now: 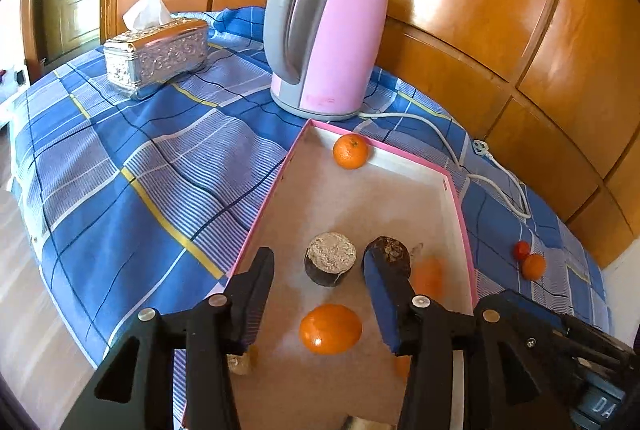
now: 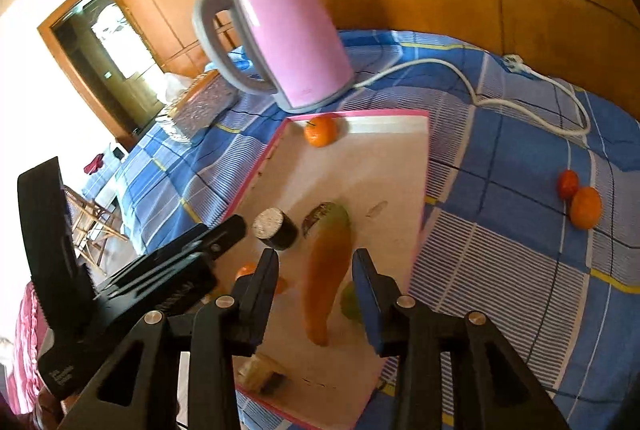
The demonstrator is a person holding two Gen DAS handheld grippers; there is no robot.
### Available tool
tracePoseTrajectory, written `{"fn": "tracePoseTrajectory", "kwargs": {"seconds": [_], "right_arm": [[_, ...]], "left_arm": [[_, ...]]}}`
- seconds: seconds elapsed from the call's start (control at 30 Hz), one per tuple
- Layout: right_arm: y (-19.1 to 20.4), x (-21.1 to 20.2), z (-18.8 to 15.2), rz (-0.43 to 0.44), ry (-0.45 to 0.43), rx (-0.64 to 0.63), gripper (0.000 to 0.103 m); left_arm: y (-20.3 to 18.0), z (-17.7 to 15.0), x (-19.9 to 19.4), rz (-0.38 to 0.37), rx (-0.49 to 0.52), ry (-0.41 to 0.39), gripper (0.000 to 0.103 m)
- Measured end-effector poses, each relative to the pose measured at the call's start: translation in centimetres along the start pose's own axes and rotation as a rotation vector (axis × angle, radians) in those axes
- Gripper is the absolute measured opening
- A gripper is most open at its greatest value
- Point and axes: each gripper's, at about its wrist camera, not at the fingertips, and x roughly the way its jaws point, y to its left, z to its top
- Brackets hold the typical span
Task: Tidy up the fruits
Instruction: 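Lower the carrot into the tray and open the right tool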
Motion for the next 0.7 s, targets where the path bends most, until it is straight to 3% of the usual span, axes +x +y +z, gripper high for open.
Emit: {"fn": "tracePoseTrajectory", "kwargs": {"seconds": [0.7], "right_arm": [[-4.8, -2.7, -3.7, -0.122, -0.029, 0.11, 0.039]], "left_arm": [[-5.0, -2.8, -2.4, -0.049, 0.15, -0.013, 0.049]]}}
